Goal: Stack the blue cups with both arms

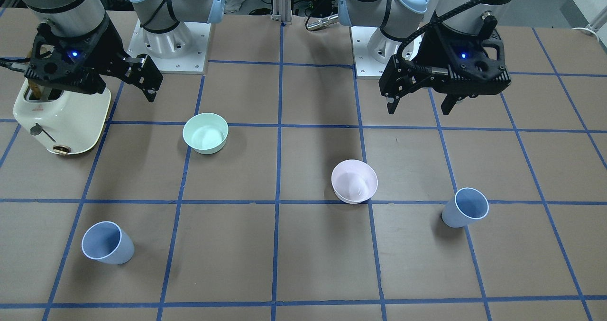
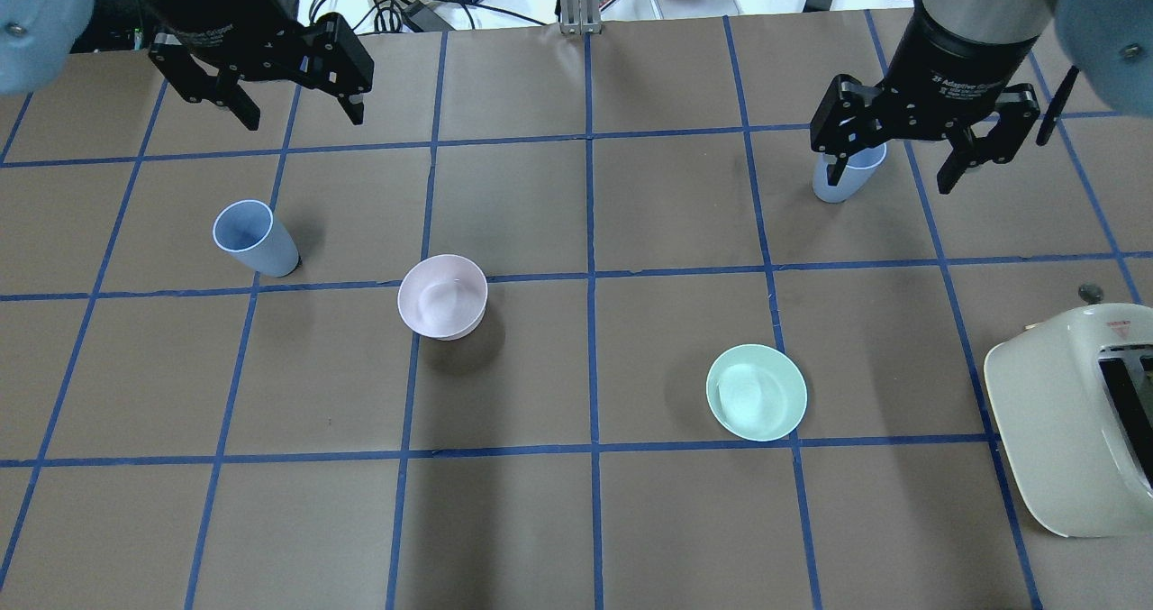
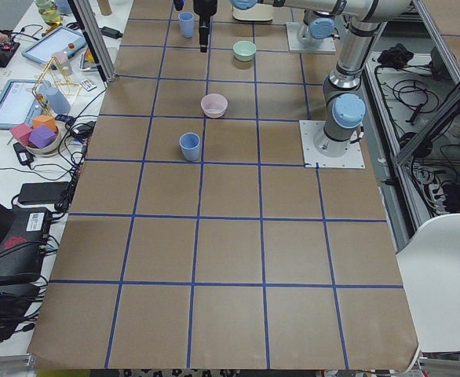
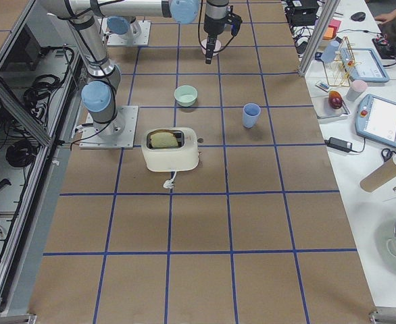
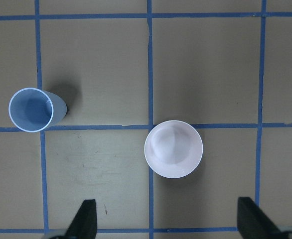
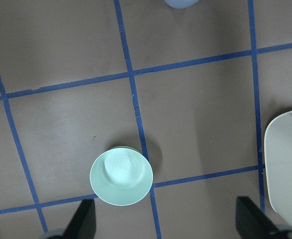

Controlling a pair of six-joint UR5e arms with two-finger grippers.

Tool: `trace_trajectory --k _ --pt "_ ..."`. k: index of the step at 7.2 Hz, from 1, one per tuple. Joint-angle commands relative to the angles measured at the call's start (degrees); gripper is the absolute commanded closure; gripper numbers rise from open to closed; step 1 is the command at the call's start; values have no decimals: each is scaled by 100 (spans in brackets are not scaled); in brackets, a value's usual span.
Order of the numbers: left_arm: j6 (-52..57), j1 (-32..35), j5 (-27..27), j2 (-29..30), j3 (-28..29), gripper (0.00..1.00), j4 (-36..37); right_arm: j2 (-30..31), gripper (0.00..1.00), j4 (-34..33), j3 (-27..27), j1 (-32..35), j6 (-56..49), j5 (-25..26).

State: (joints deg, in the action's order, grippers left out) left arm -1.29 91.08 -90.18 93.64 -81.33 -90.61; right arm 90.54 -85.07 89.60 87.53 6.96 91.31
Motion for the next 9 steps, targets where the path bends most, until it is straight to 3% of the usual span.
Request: trace_trajectory --k 1,5,7,8,9 --pt "-3 -2 0 -12 3 0 0 8 0 16 13 0 -1 19" --pt "-3 -168 9 83 -84 0 9 -1 0 43 22 0 -1 10" --pt "112 -370 -87 819 -199 0 523 -1 0 51 31 0 16 10" --pt "112 -589 -584 1354 -234 0 832 -1 0 51 57 0 34 27" --pt "173 -748 -676 1768 -356 0 1279 -10 0 34 57 -8 8 36"
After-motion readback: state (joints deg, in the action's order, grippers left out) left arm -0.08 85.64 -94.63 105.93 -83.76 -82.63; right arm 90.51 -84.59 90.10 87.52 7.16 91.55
